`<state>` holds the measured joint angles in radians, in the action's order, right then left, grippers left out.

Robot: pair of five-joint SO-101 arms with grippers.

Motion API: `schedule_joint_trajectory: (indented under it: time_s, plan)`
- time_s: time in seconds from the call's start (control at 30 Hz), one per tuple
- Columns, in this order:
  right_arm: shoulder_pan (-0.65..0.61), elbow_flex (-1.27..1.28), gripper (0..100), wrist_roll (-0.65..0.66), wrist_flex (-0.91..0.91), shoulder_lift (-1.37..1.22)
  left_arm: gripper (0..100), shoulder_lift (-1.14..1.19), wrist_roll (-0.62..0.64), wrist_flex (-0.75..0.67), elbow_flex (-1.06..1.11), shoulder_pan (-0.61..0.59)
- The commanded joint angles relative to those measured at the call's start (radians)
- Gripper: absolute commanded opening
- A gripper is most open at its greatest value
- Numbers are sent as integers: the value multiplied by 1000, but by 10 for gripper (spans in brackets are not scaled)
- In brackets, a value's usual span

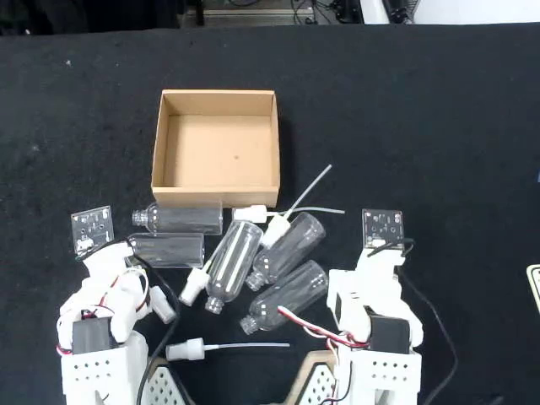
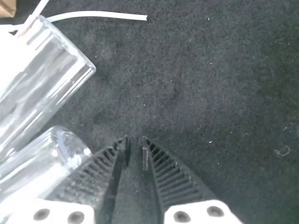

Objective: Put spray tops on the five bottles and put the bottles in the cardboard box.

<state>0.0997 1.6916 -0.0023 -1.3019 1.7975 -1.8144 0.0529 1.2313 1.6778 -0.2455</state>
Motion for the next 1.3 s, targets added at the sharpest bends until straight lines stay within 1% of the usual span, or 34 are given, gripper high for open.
schedule_joint_trajectory:
  time_s: [0.0, 0.37, 0.47, 0.53, 0.7, 0.77, 0.83, 0.9, 0.97, 1.07, 1.27]
  plan:
    - [-5, -8, 11, 6, -6, 99, 30, -14, -5, -18, 22, -5]
    - [-5, -8, 11, 5, -6, 99, 30, -14, -11, -18, 22, -4]
    - [-6, -10, 11, 8, 20, 99, 30, -14, -12, -41, 15, -13]
    - [0, -10, 11, 8, 100, 99, 30, -14, -14, -69, -28, -61]
    - [2, -28, 12, 17, 215, 99, 30, -14, -14, -34, -254, -259]
    - [2, -64, 12, 84, 230, 99, 30, -14, -14, -34, -320, -314]
    - [2, -116, 12, 203, 224, 99, 30, -14, -26, -34, -354, -364]
    - [2, -160, 12, 315, 222, 99, 30, -14, -84, -40, -378, -389]
    - [2, -196, 12, 381, 226, 99, 30, -14, -144, -43, -412, -389]
    - [2, -262, 12, 390, 224, 99, 30, -14, -201, -43, -476, -386]
    - [-5, -417, 12, 387, 110, 99, 30, -12, -221, -104, -575, -360]
